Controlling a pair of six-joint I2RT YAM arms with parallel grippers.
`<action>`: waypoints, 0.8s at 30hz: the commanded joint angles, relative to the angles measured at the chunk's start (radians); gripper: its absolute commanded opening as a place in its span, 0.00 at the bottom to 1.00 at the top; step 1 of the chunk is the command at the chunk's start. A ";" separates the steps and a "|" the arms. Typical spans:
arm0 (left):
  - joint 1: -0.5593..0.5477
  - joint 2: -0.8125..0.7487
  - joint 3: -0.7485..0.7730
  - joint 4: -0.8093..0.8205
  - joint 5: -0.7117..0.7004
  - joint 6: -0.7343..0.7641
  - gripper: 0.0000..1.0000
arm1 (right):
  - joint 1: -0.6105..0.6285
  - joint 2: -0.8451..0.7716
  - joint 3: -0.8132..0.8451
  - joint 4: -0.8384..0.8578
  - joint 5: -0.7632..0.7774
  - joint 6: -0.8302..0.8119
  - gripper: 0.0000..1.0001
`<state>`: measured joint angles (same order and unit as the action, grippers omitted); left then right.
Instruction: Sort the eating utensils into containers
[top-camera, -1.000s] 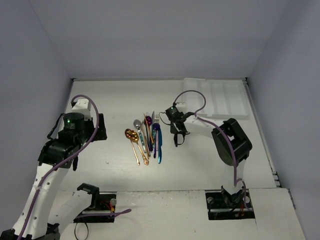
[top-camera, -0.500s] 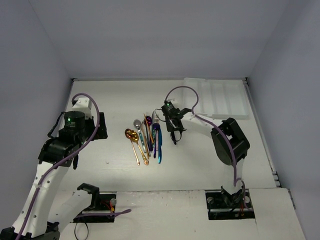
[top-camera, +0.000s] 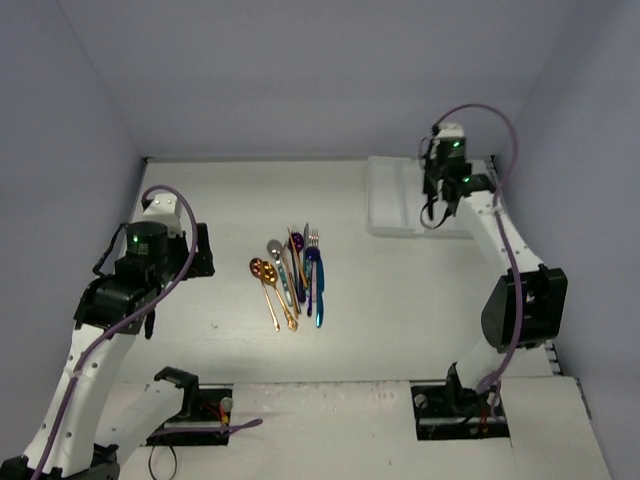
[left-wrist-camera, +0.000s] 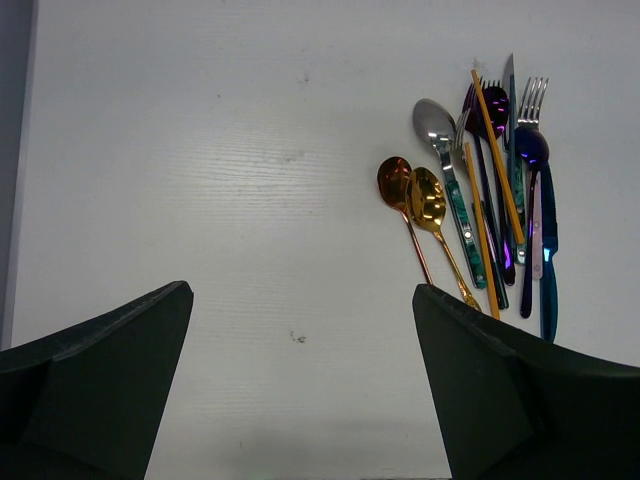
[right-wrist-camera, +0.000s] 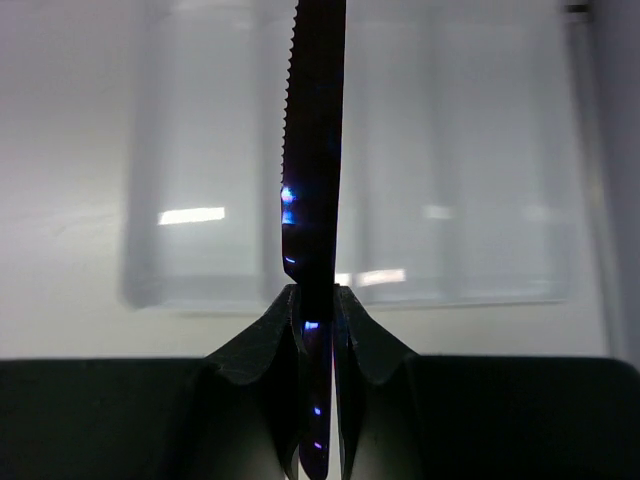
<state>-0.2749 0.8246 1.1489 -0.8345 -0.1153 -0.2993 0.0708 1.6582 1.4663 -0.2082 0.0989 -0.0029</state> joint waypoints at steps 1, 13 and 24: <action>-0.007 0.005 0.056 0.028 0.016 0.004 0.91 | -0.130 0.077 0.103 0.024 -0.071 -0.183 0.00; -0.009 0.018 0.032 0.031 0.066 -0.023 0.91 | -0.213 0.486 0.337 0.098 -0.025 -0.344 0.00; -0.009 0.059 0.011 0.029 0.081 -0.041 0.91 | -0.241 0.562 0.361 0.118 -0.010 -0.294 0.47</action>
<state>-0.2756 0.8610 1.1501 -0.8341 -0.0483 -0.3191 -0.1618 2.2875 1.7636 -0.1388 0.0772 -0.3195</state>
